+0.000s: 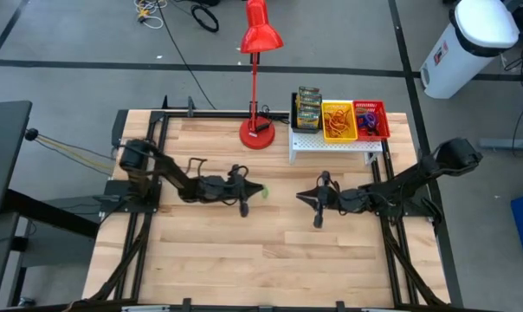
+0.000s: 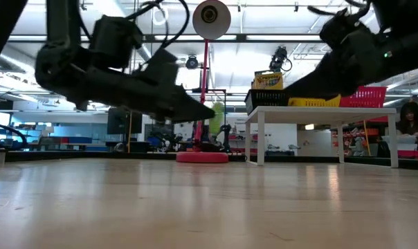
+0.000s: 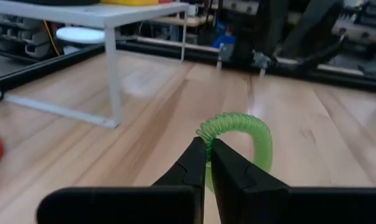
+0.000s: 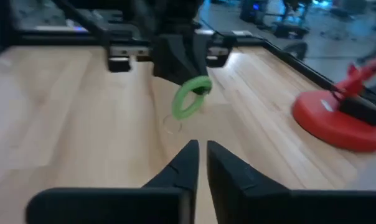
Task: Pick & Place Office Desk Supplies
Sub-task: Put the green spring keychain into the red bin, then return to home position
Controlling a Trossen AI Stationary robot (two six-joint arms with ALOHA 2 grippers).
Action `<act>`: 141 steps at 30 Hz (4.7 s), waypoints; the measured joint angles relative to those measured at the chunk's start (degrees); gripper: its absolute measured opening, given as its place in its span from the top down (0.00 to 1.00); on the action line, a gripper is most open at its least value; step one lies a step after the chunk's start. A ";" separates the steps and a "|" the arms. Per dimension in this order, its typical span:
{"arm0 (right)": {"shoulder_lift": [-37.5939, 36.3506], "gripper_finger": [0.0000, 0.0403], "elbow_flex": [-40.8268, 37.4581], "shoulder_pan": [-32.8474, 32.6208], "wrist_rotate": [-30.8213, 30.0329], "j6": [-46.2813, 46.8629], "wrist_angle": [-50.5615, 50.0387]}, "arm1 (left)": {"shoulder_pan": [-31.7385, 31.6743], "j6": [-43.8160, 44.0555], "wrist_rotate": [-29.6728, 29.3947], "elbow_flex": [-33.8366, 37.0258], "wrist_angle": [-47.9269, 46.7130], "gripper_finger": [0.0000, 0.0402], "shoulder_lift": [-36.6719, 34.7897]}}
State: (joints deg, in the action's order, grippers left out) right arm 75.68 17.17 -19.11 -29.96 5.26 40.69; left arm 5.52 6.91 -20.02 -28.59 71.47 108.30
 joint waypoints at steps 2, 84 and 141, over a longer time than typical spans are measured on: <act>1.81 0.85 0.00 0.05 -1.94 1.47 0.96 | 0.00 -0.02 -0.07 -2.42 0.61 0.96 2.06; -18.43 0.95 18.04 7.10 -15.85 -3.03 -37.36 | 2.59 -13.41 9.43 15.48 -11.07 0.54 -35.60; -34.09 0.58 37.16 64.11 14.51 -3.97 -85.39 | -32.36 -8.21 41.55 28.21 -46.05 0.97 -93.41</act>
State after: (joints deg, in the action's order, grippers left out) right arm 41.59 54.33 44.99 -15.45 1.29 -44.70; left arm -26.84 -1.30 21.53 -0.38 25.42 14.90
